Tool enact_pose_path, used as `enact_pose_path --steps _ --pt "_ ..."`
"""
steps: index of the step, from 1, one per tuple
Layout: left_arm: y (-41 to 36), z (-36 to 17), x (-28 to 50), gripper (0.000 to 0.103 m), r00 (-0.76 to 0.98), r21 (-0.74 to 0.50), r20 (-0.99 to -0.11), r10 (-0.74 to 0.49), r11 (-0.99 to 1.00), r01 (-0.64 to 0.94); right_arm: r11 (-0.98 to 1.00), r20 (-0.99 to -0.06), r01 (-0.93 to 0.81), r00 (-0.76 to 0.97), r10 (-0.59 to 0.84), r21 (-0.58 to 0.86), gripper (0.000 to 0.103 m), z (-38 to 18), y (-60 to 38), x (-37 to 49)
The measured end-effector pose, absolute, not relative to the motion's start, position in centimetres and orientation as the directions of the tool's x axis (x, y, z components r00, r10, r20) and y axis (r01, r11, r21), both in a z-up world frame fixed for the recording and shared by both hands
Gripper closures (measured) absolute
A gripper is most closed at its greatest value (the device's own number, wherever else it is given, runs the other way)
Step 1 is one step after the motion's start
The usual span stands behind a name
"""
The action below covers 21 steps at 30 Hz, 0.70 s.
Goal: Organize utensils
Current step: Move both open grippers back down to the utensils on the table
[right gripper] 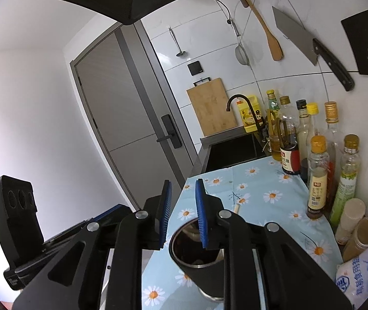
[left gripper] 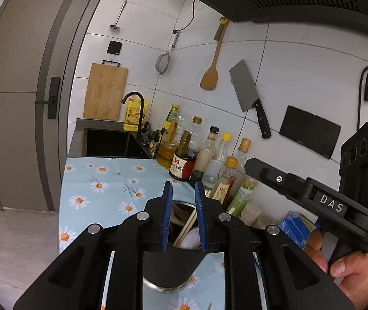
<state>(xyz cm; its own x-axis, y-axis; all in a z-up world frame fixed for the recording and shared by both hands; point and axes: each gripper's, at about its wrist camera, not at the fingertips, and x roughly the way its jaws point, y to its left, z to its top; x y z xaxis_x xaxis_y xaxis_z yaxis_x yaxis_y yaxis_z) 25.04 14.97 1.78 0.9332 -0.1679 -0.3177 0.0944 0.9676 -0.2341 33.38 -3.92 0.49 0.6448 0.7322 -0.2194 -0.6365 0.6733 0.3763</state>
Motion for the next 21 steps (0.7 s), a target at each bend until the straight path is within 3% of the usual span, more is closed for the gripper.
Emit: enact_pose_path --steps 2,21 --pt "14.7 1.7 24.6 0.082 0.926 -0.22 -0.342 -0.161 0.971 0.087 0.673 -0.224 -0.635 0.643 0.733 0.379 0.081 0.4 -4.3 32.8" --pt "13.0 -2.1 19.5 0.082 0.862 -0.224 -0.478 -0.168 0.972 0.065 0.691 -0.369 -0.596 0.584 0.723 0.41 0.074 -4.7 -6.6 27.2"
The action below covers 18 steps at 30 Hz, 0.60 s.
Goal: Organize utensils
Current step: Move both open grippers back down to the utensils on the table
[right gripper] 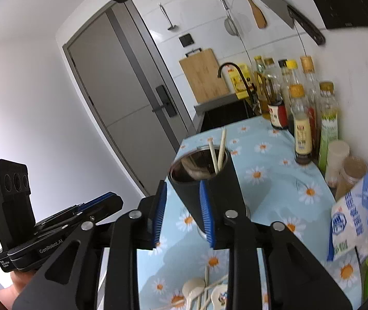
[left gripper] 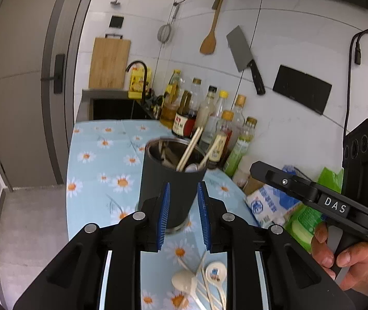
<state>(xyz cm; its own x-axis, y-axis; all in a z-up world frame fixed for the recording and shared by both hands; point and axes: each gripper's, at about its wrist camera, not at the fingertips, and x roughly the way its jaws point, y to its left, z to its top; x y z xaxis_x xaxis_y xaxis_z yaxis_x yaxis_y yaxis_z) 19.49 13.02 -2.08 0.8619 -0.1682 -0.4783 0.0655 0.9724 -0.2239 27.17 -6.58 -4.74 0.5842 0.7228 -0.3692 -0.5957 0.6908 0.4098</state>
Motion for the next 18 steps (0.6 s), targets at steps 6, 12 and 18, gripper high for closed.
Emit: enact_pose_path --steps 6,12,18 --pt "12.7 -4.6 18.6 0.082 0.825 -0.242 -0.535 -0.182 0.969 0.056 0.71 -0.431 -0.566 0.565 0.704 0.418 0.072 -7.2 -7.2 26.7" --pt "12.3 -7.1 18.1 0.082 0.777 -0.254 -0.597 -0.201 0.966 0.054 0.726 -0.511 -0.516 0.517 0.687 0.454 0.068 -10.6 -8.2 27.1" --pt "12.1 -9.5 17.4 0.075 0.734 -0.284 -0.642 -0.223 0.958 0.043 0.735 -0.591 -0.459 0.44 0.676 0.499 0.066 -14.3 -9.0 27.9"
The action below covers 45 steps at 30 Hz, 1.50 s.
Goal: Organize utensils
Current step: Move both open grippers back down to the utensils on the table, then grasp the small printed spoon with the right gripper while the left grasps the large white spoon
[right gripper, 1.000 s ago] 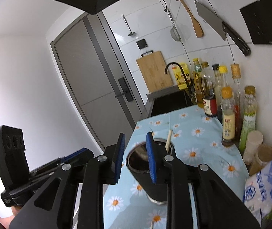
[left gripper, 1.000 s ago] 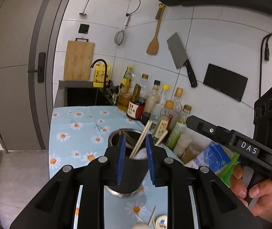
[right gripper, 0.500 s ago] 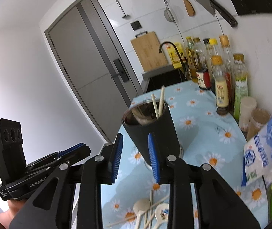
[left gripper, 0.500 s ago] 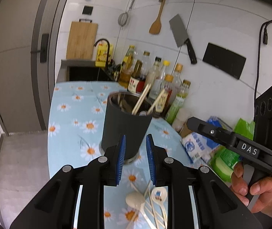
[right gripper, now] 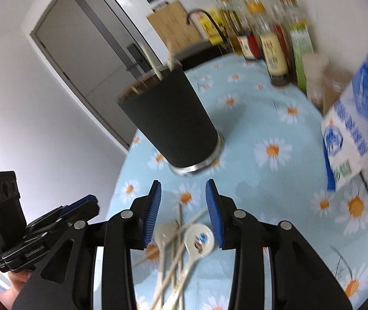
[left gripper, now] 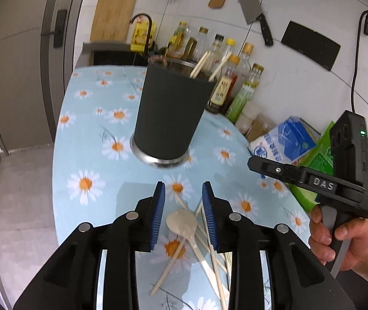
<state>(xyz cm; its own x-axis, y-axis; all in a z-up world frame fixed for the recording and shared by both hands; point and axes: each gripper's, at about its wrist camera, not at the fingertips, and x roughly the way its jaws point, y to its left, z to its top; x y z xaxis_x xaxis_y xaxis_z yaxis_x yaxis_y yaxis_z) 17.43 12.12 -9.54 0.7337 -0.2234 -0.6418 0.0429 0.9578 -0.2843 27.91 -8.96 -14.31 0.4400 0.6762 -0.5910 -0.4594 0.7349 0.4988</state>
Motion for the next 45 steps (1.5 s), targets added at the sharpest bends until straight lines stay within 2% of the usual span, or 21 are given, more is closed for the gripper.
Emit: enact_pose_path --steps 6,11,21,31,45 --pt "12.2 -11.5 16.9 0.075 0.691 -0.325 -0.677 -0.253 0.945 0.028 0.742 -0.671 -0.404 0.33 0.664 0.535 0.066 -17.8 -9.4 28.7" --pt "12.3 -13.0 16.5 0.075 0.659 -0.358 -0.699 -0.277 0.934 0.012 0.725 -0.698 -0.406 0.245 0.673 0.557 0.066 -19.6 -9.0 29.0" --pt "12.6 -14.8 16.0 0.075 0.618 -0.394 -0.725 -0.303 0.919 -0.012 0.737 -0.761 -0.459 0.178 0.623 0.496 0.067 -20.9 -7.3 28.9" --pt "12.5 -14.6 15.7 0.075 0.609 -0.4 -0.731 -0.308 0.916 -0.016 0.729 -0.8 -0.529 0.144 0.582 0.435 0.094 -21.4 -5.8 29.0" --pt "11.0 -15.1 16.5 0.075 0.561 -0.384 -0.779 -0.281 0.921 -0.072 0.691 -0.776 -0.573 0.145 0.614 0.44 0.098 -19.8 -6.6 30.0"
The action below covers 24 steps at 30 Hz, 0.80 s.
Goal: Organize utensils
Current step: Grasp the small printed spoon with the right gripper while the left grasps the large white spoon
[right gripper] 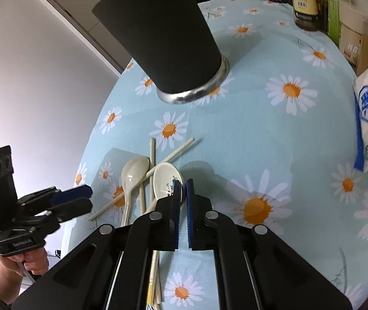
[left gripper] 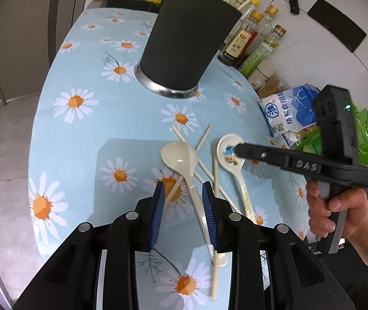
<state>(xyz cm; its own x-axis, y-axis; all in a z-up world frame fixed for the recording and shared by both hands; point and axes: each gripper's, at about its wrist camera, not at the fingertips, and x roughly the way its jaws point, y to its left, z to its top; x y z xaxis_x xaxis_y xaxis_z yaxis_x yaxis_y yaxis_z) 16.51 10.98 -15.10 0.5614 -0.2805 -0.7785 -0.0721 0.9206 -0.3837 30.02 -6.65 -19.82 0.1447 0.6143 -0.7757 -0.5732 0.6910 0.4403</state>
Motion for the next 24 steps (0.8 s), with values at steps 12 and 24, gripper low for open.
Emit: enact_pose_path --steps 12,24 --pt "7.6 -16.2 18.3 0.075 0.453 -0.314 -0.864 -0.219 0.938 -0.146 0.668 -0.739 -0.599 0.181 0.649 0.441 0.098 -17.1 -10.0 31.5" --pt "5.8 -17.1 21.1 0.075 0.321 -0.198 -0.941 -0.105 0.942 -0.272 0.61 -0.688 -0.641 0.171 0.705 0.466 0.098 -14.7 -12.7 32.5"
